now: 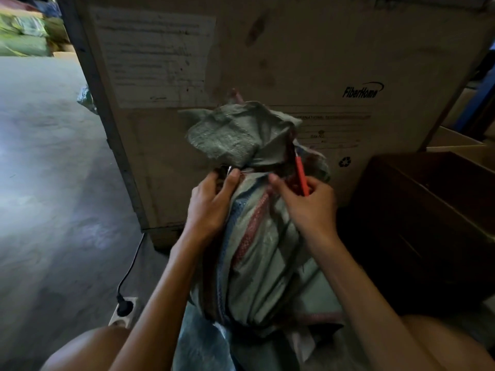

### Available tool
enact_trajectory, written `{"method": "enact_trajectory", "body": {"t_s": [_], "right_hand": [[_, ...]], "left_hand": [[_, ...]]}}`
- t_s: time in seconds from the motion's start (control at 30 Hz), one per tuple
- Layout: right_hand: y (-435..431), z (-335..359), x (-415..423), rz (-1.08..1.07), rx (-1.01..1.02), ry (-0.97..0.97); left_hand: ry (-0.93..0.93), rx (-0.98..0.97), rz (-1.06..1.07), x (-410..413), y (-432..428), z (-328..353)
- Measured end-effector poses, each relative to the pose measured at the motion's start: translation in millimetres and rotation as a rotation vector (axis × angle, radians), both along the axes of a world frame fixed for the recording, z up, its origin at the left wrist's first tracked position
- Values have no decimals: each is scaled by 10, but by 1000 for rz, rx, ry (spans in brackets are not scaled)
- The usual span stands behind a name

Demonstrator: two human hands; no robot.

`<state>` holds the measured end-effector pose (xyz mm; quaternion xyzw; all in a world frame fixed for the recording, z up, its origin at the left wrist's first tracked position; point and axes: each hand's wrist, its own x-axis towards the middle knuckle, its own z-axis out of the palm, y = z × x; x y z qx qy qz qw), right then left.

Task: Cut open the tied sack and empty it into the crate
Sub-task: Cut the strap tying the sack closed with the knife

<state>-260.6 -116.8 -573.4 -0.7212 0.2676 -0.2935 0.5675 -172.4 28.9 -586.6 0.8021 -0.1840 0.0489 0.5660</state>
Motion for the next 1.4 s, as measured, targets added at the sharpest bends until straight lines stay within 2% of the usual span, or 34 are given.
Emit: {"method": "enact_trajectory", "body": {"t_s": [0.1, 0.2, 0.27, 0.37, 0.5, 0.57, 0.67, 0.73, 0.83, 0.97, 1.1, 1.17, 1.23, 1.3, 1.4], "right_hand": [[-68, -109, 76, -85, -83, 12], [-184, -30, -18, -54, -50, -18], [-169, 5, -98, -1, 1, -79], [-4, -43, -85, 103, 52, -80], [199, -104, 20, 85, 115, -97], [177, -66, 41, 46, 100, -135], [40, 77, 14, 83, 9, -113], [-108, 200, -65, 84, -87, -99], [-390, 352, -270, 77, -124, -108], [-547, 334, -448, 53, -203, -29], [-514, 326, -513, 125, -97, 241], [-513, 356, -550, 201, -135, 485], [-521, 360, -575, 268, -247, 730], [-536, 409, -610, 326, -304, 896], [-583, 594, -716, 411, -386, 1045]], "left_hand": [[-120, 72, 191, 51, -4, -9], [-42, 1, 374, 271, 235, 28], [40, -149, 317, 355, 362, 59], [115, -319, 103, 203, 272, 73], [130, -224, -100, -100, -8, 71], [82, -158, 5, -81, -15, 77], [176, -165, 189, 47, 130, 71], [238, -221, 307, 97, 267, 68], [306, -362, 456, 189, 520, 112], [328, -345, 370, 331, 682, 106], [509, -466, 50, 245, 609, 160], [558, -354, -79, 148, 526, 197], [549, -160, 26, 98, 455, 127], [437, 13, 203, 92, 422, 38], [388, 98, 273, 16, 365, -19]]}}
